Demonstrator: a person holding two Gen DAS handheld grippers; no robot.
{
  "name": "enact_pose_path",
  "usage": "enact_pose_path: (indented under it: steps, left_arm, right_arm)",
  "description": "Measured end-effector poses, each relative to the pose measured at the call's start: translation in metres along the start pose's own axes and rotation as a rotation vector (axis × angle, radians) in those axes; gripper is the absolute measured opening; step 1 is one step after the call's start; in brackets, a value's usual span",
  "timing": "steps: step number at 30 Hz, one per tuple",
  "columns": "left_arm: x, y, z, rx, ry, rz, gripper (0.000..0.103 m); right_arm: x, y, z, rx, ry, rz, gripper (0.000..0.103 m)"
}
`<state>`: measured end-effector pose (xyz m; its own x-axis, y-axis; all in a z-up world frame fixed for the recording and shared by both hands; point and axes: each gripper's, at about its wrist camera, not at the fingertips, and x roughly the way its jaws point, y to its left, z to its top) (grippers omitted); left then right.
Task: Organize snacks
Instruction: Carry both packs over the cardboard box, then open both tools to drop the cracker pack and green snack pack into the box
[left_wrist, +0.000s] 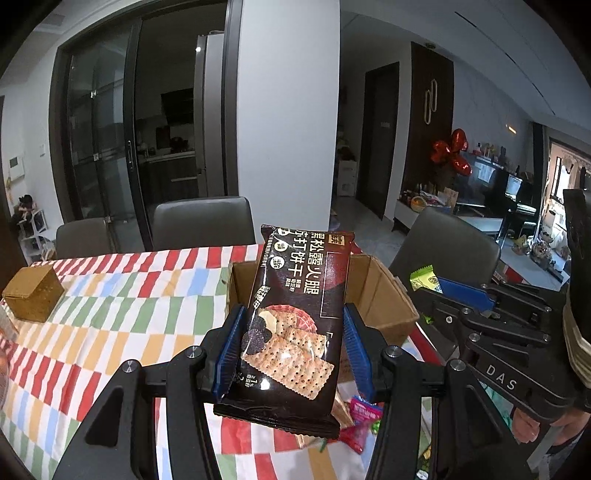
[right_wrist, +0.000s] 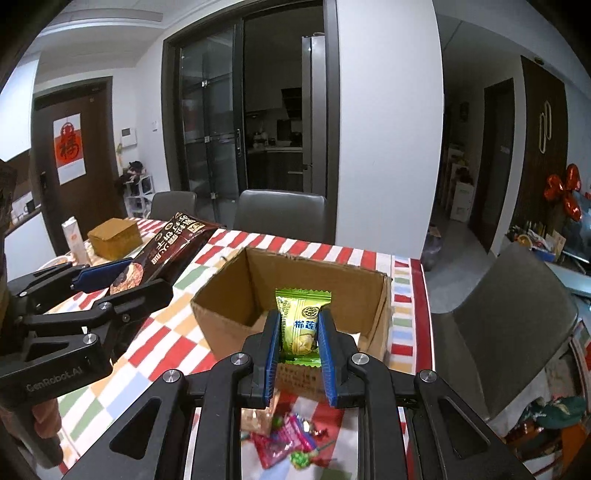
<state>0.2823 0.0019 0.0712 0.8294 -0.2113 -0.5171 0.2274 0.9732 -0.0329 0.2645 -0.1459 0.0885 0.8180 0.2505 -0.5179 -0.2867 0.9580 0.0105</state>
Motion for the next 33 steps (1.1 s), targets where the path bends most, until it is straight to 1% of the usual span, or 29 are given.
enact_pose_path:
  steps: [7, 11, 18, 20, 21, 22, 25, 28, 33]
  left_arm:
    - [0.036, 0.01, 0.017, -0.003, 0.037, -0.017, 0.051]
    - [0.059, 0.012, 0.023, -0.006, 0.079, -0.044, 0.051]
    - [0.092, 0.014, 0.03, -0.015, 0.144, -0.063, 0.052]
    - [0.1, 0.015, 0.033, -0.018, 0.16, -0.058, 0.052]
    - [0.102, 0.015, 0.034, -0.014, 0.158, -0.043, 0.052]
    - [0.102, 0.014, 0.035, -0.008, 0.153, -0.023, 0.054]
    - [0.095, 0.016, 0.035, -0.007, 0.136, 0.002, 0.065]
    - [0.083, 0.014, 0.031, 0.01, 0.129, 0.028, 0.065]
    - [0.053, 0.007, 0.017, 0.027, 0.102, 0.027, 0.068]
  right_arm:
    - [0.025, -0.011, 0.014, 0.005, 0.012, -0.024, 0.021]
    - [0.045, -0.019, 0.021, 0.022, 0.037, -0.03, 0.021]
    - [0.072, -0.031, 0.022, 0.045, 0.086, -0.044, 0.021]
    - [0.078, -0.035, 0.024, 0.053, 0.095, -0.049, 0.021]
    - [0.08, -0.036, 0.025, 0.055, 0.097, -0.051, 0.021]
    - [0.082, -0.036, 0.027, 0.058, 0.096, -0.056, 0.022]
    - [0.081, -0.04, 0.028, 0.076, 0.085, -0.093, 0.041]
    - [0.072, -0.039, 0.025, 0.072, 0.077, -0.088, 0.042]
    - [0.05, -0.032, 0.015, 0.059, 0.047, -0.064, 0.042]
